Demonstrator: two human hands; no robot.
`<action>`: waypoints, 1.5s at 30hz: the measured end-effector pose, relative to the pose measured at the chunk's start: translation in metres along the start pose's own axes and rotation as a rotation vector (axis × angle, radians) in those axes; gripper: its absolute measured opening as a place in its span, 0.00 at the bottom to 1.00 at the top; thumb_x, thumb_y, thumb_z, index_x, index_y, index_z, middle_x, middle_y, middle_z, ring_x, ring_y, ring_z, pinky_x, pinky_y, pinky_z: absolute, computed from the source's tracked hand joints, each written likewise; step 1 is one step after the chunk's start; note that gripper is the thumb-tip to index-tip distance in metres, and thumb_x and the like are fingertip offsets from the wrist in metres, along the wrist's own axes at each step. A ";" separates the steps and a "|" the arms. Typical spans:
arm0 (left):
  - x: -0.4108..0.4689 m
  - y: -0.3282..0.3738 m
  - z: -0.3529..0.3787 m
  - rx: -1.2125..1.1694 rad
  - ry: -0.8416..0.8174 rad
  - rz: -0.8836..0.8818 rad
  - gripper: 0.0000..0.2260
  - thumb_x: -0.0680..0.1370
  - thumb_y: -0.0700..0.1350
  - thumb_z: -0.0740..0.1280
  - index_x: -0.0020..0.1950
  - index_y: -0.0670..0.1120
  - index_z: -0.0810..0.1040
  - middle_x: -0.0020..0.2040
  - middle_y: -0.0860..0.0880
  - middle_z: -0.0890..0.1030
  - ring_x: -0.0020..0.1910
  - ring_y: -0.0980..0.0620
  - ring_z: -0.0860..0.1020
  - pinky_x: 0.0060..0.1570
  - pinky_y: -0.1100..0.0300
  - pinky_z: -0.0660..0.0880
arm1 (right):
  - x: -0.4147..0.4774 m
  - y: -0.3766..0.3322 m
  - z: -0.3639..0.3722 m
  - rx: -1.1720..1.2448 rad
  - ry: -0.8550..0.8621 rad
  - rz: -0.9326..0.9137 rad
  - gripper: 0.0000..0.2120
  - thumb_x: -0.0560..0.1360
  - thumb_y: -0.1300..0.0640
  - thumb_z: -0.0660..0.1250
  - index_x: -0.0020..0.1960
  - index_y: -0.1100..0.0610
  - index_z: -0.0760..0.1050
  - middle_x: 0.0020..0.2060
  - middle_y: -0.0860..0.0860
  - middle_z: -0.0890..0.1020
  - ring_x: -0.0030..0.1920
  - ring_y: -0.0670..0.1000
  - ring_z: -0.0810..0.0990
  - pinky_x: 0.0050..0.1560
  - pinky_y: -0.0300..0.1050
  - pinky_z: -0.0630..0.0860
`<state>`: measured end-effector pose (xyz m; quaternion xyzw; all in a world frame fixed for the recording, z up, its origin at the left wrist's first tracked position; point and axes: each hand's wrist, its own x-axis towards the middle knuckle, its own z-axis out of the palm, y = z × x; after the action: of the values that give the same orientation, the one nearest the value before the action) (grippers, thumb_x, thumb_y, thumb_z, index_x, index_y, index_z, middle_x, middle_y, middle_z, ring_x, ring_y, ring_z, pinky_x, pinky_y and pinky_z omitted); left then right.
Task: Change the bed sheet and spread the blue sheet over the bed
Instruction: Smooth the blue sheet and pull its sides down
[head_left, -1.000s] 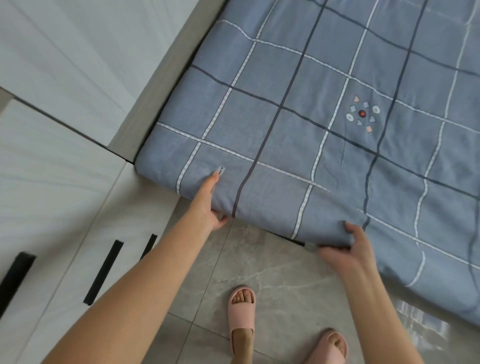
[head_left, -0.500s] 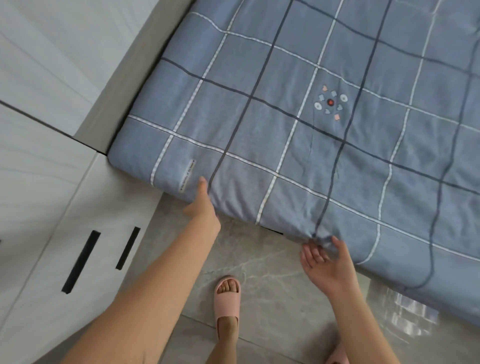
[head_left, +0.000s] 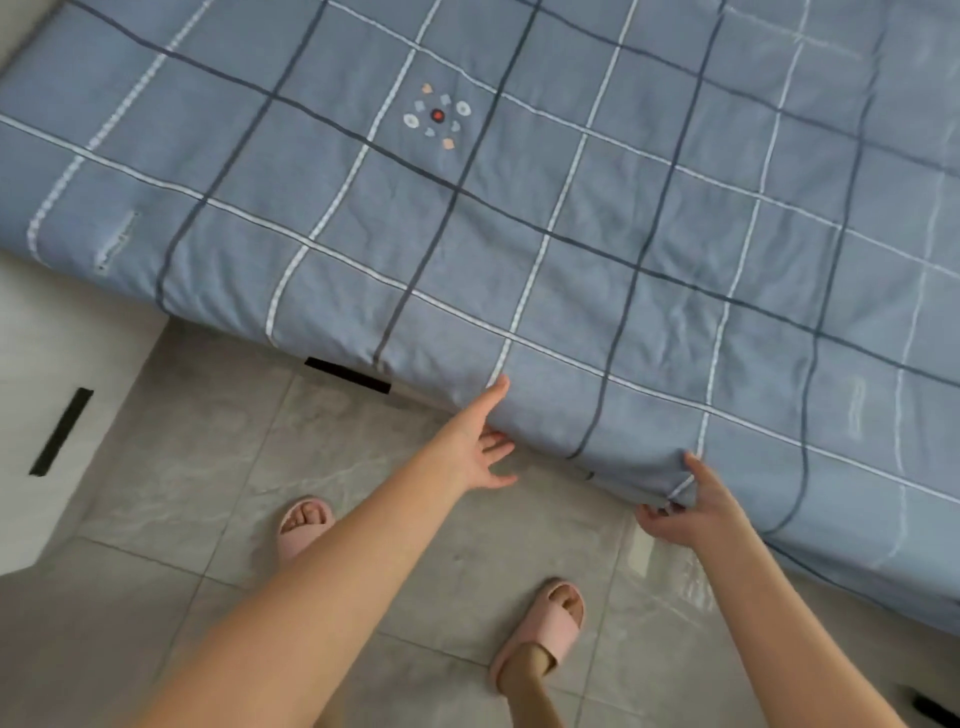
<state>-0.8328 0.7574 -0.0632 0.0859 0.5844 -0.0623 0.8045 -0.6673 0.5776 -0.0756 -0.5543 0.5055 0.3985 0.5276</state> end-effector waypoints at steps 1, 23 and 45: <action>0.003 -0.010 0.014 -0.011 -0.003 0.002 0.33 0.71 0.61 0.70 0.69 0.45 0.67 0.70 0.44 0.69 0.69 0.48 0.68 0.64 0.38 0.62 | 0.002 -0.011 -0.009 -0.016 0.002 0.040 0.16 0.66 0.48 0.74 0.46 0.55 0.72 0.43 0.50 0.74 0.42 0.52 0.74 0.39 0.45 0.74; 0.000 0.004 0.112 -0.198 0.056 0.337 0.10 0.75 0.46 0.67 0.53 0.44 0.72 0.52 0.42 0.78 0.50 0.42 0.76 0.52 0.42 0.74 | -0.020 -0.084 -0.030 0.341 -0.512 -0.260 0.20 0.72 0.54 0.69 0.63 0.56 0.74 0.59 0.54 0.81 0.59 0.56 0.79 0.61 0.55 0.75; 0.040 -0.035 0.087 -0.172 0.133 0.221 0.14 0.78 0.53 0.64 0.54 0.43 0.75 0.59 0.42 0.79 0.60 0.41 0.75 0.52 0.43 0.71 | 0.018 -0.037 -0.054 0.216 -0.249 0.024 0.20 0.72 0.52 0.71 0.62 0.58 0.73 0.61 0.54 0.78 0.55 0.56 0.79 0.53 0.54 0.76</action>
<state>-0.7464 0.7049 -0.0773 0.0843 0.6265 0.0824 0.7705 -0.6327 0.5192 -0.0797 -0.4347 0.4827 0.4136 0.6379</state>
